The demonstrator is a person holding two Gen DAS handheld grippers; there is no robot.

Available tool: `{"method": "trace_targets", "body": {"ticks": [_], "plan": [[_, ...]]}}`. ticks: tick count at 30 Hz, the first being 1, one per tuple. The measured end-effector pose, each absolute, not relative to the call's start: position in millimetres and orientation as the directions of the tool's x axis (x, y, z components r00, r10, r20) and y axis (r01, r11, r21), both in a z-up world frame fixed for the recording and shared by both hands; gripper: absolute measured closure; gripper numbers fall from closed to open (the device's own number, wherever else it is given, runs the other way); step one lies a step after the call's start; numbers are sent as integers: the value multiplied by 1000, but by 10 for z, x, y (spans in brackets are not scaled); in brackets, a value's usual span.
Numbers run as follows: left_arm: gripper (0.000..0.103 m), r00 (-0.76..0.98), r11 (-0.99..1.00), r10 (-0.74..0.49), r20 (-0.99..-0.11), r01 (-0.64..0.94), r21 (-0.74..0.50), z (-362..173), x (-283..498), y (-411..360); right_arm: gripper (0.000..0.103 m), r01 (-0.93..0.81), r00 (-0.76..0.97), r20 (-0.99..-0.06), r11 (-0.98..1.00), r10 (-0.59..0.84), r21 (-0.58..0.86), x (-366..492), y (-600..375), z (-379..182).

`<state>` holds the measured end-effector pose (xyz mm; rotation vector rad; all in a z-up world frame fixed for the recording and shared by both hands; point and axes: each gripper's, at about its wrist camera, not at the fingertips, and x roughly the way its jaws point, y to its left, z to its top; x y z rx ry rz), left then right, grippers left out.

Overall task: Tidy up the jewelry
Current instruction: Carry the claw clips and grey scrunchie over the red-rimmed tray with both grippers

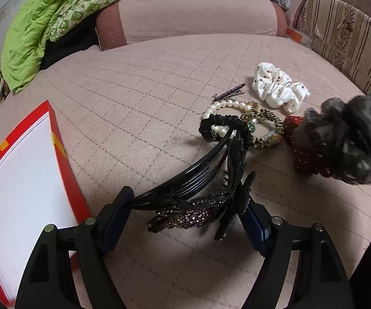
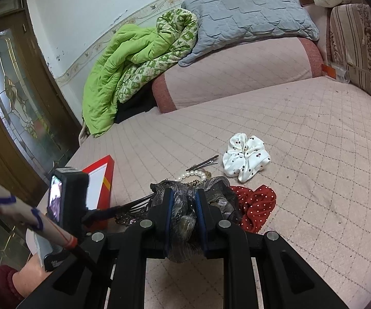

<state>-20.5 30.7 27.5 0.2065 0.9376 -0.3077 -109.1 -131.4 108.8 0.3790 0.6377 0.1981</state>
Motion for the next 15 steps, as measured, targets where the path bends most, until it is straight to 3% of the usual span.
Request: {"method": "trace_targets", "body": {"ticks": [7, 15], "plan": [[24, 565, 933, -282, -775, 351, -84, 479, -420, 423, 84, -67, 790, -538, 914, 294, 401, -1105, -1297, 1093], [24, 611, 950, -266, -746, 297, -96, 608, -546, 622, 84, -83, 796, -529, 919, 294, 386, -1129, -1237, 1121]]}}
